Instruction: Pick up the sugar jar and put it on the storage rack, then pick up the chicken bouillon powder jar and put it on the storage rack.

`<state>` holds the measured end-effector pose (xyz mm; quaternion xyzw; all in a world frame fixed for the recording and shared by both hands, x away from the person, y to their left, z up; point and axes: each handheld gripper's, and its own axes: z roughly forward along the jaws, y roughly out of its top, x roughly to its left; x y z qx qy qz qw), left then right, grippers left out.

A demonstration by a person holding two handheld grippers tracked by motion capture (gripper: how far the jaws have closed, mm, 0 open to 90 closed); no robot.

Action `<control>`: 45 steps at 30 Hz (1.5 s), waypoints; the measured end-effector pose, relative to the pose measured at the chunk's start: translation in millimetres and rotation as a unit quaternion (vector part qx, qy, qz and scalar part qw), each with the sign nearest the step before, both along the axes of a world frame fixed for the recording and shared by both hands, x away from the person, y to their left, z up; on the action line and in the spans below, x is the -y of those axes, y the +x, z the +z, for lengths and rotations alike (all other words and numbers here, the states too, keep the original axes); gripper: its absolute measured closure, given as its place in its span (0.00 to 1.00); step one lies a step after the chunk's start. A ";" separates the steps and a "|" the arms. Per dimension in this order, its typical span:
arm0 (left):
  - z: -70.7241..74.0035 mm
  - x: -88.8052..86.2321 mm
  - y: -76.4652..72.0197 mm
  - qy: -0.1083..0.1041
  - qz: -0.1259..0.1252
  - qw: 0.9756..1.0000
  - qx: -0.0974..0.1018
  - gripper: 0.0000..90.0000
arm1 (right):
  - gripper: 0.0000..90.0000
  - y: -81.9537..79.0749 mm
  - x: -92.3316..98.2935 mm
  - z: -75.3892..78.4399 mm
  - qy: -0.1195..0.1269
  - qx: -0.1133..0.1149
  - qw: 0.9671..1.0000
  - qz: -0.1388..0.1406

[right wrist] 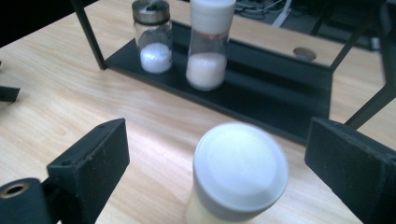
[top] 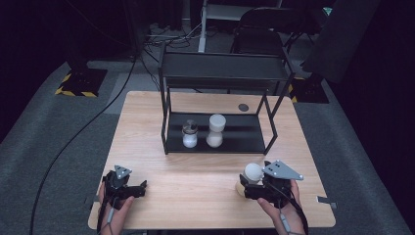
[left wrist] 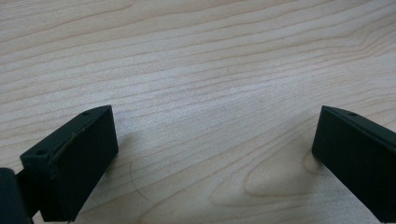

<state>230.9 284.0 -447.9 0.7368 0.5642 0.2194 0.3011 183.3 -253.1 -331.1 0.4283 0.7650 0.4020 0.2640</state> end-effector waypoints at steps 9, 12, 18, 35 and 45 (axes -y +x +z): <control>0.0 0.0 0.0 0.000 0.000 1.000 0.000 0.00 | 0.07 -1.8 -2.2 -16.4 -0.006 -0.007 1.000 -0.002; 0.0 0.0 0.0 0.000 0.000 1.000 0.000 0.00 | 0.07 -3.3 -3.2 -21.6 -0.013 0.001 1.000 -0.006; 0.0 0.0 0.0 0.000 0.000 1.000 0.000 0.00 | 0.07 -2.8 -0.6 -28.9 -0.006 -0.003 1.000 -0.010; 0.0 0.0 0.0 0.000 0.000 1.000 0.000 0.00 | 0.20 17.0 1.3 -52.3 -0.015 -0.028 0.999 -0.023; -0.1 -0.2 0.2 -0.001 0.001 1.000 0.000 0.01 | 0.38 20.2 7.2 -53.4 -0.009 -0.023 1.000 -0.007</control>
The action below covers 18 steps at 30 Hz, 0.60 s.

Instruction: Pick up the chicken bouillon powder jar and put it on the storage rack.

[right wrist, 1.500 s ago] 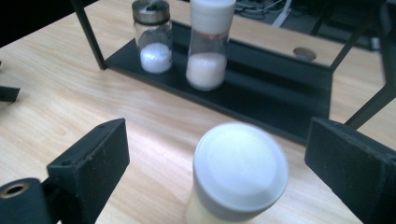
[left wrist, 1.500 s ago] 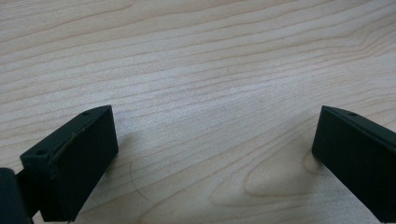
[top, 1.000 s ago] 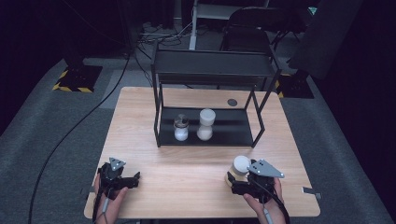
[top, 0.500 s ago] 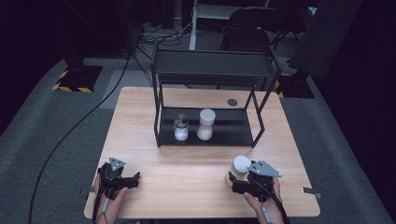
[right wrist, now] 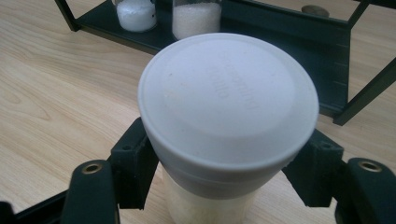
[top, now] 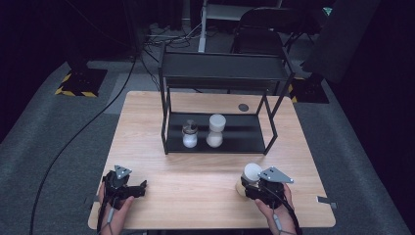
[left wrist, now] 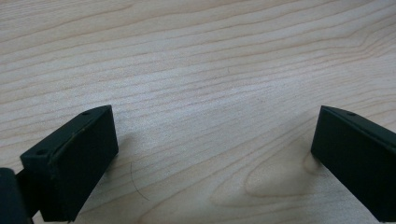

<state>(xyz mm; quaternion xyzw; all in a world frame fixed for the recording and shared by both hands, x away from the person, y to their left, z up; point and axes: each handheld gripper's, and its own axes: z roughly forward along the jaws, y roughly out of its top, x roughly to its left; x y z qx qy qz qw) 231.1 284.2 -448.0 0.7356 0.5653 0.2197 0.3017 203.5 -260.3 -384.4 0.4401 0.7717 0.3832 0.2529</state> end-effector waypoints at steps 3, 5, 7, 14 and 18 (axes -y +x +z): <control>-0.3 0.4 0.4 -0.001 0.003 1.000 0.000 0.01 | 0.38 0.0 1.0 2.0 -0.003 0.005 1.000 0.005; 0.0 0.3 0.6 -0.001 0.003 1.000 0.000 0.01 | 0.38 0.3 3.2 5.2 0.000 0.009 1.000 0.006; -0.1 0.3 0.6 -0.001 0.003 1.000 0.000 0.01 | 0.38 0.9 4.8 9.3 -0.001 0.014 1.000 0.006; 0.0 0.8 1.0 0.000 0.005 1.000 0.000 0.01 | 0.38 3.4 9.0 23.6 -0.004 0.028 1.000 0.004; 0.1 1.1 1.3 0.001 0.005 1.000 0.000 0.01 | 0.38 5.4 11.6 31.5 -0.006 0.036 0.999 0.000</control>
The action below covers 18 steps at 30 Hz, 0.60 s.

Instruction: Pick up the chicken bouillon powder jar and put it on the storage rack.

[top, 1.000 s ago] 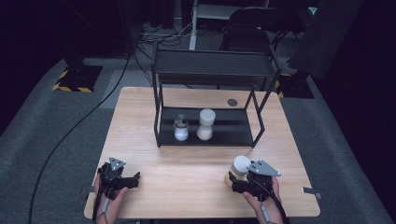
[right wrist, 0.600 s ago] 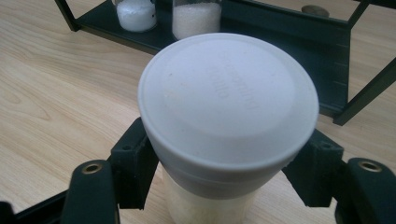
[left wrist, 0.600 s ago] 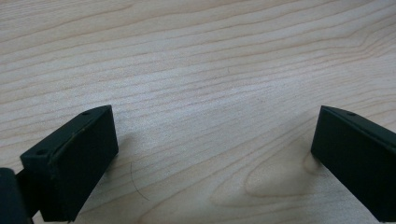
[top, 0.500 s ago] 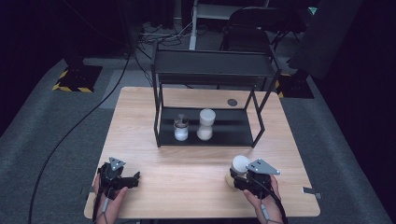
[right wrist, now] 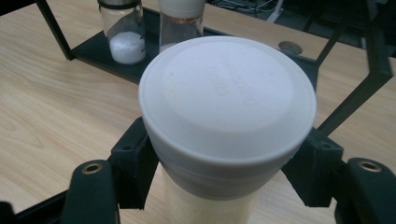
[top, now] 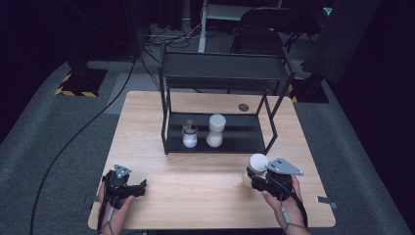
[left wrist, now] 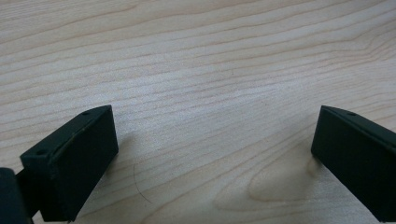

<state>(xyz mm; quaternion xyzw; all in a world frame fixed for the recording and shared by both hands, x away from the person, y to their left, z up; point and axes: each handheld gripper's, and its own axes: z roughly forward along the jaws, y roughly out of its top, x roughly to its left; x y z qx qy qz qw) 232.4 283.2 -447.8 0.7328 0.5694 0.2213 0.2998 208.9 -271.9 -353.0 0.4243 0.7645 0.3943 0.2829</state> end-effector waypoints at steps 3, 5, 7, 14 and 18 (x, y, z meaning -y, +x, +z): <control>-0.3 0.2 0.1 -0.001 0.002 1.000 0.001 0.01 | 0.38 1.2 0.8 5.2 0.000 0.005 1.000 -0.003; 0.0 0.5 0.2 -0.001 0.003 1.000 0.000 0.01 | 0.38 2.3 1.2 8.4 0.002 0.008 1.000 -0.006; -0.3 0.6 0.1 -0.002 0.004 1.000 0.001 0.01 | 0.38 4.0 1.1 11.7 0.003 0.011 1.000 -0.006; -0.3 0.6 0.1 -0.002 0.004 1.000 0.001 0.01 | 0.38 11.1 -1.1 21.9 0.008 0.017 1.000 -0.009; -0.4 0.4 0.1 -0.002 0.004 1.000 0.001 0.01 | 0.38 16.0 -4.9 25.9 0.007 0.022 1.000 -0.014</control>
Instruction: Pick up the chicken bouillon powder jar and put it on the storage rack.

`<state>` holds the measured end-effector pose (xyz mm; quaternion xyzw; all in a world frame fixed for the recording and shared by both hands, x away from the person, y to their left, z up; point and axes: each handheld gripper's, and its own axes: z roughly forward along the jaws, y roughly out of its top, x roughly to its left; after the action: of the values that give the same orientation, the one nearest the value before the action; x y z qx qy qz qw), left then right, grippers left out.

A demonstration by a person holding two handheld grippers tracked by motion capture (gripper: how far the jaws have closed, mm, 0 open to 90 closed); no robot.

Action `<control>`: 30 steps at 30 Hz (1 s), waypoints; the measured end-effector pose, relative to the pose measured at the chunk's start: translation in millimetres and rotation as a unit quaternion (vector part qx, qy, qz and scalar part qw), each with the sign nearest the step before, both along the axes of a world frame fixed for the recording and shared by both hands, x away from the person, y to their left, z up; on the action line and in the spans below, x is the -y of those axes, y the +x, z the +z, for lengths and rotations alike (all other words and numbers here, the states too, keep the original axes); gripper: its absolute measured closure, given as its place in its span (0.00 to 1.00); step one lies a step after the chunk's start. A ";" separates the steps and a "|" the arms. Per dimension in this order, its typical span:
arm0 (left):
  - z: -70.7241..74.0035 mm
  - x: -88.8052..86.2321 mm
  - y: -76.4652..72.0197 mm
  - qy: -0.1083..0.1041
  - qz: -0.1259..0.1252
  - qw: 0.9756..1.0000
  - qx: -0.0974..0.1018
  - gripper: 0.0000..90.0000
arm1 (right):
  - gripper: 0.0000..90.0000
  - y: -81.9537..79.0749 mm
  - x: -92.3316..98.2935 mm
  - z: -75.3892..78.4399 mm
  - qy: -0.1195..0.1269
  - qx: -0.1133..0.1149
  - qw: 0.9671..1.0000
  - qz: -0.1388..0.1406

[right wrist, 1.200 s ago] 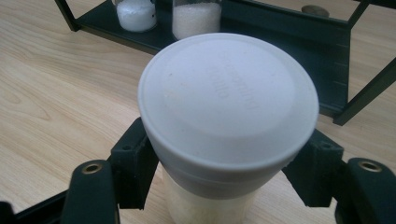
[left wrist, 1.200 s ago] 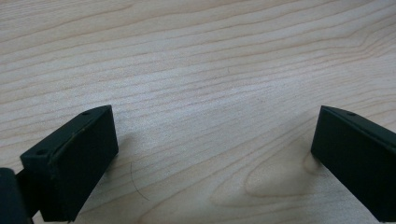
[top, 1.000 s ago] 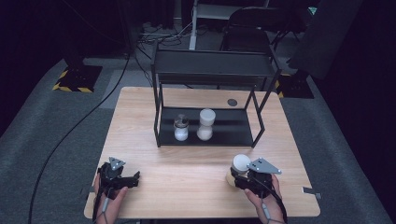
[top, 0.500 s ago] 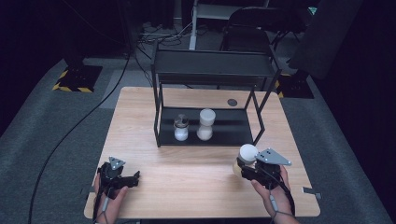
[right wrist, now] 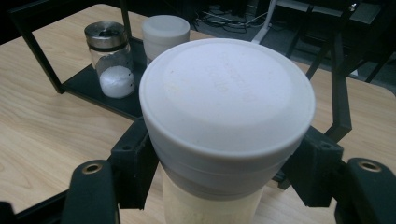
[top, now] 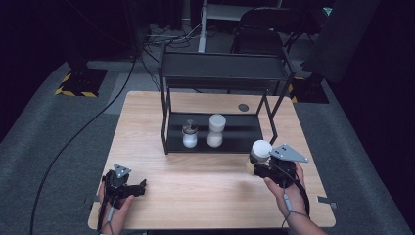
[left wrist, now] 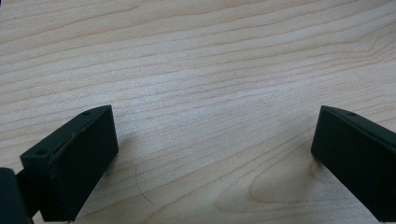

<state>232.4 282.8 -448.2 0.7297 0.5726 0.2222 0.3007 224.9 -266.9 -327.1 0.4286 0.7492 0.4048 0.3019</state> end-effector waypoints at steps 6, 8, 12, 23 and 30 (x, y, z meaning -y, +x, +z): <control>0.2 0.3 -0.1 0.000 0.002 1.000 -0.001 0.01 | 0.38 6.8 -6.9 6.6 0.000 0.004 1.000 -0.016; 0.4 0.1 0.0 0.001 0.001 1.000 -0.001 0.01 | 0.38 9.4 -8.9 8.0 0.002 0.006 1.000 -0.020; 0.4 0.3 0.0 0.001 0.002 1.000 -0.001 0.01 | 0.38 14.9 -12.6 10.5 0.001 0.009 1.000 -0.024; 0.3 0.5 0.0 0.001 0.006 1.000 -0.001 0.01 | 0.38 35.3 -21.4 20.5 -0.001 0.022 0.999 -0.034; 0.4 0.5 -0.1 0.000 0.008 1.000 -0.001 0.01 | 0.38 49.5 -25.2 23.4 0.004 0.020 0.999 -0.037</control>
<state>232.3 282.3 -447.8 0.7254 0.5788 0.2239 0.2977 274.4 -241.8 -303.7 0.4495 0.7248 0.4048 0.3297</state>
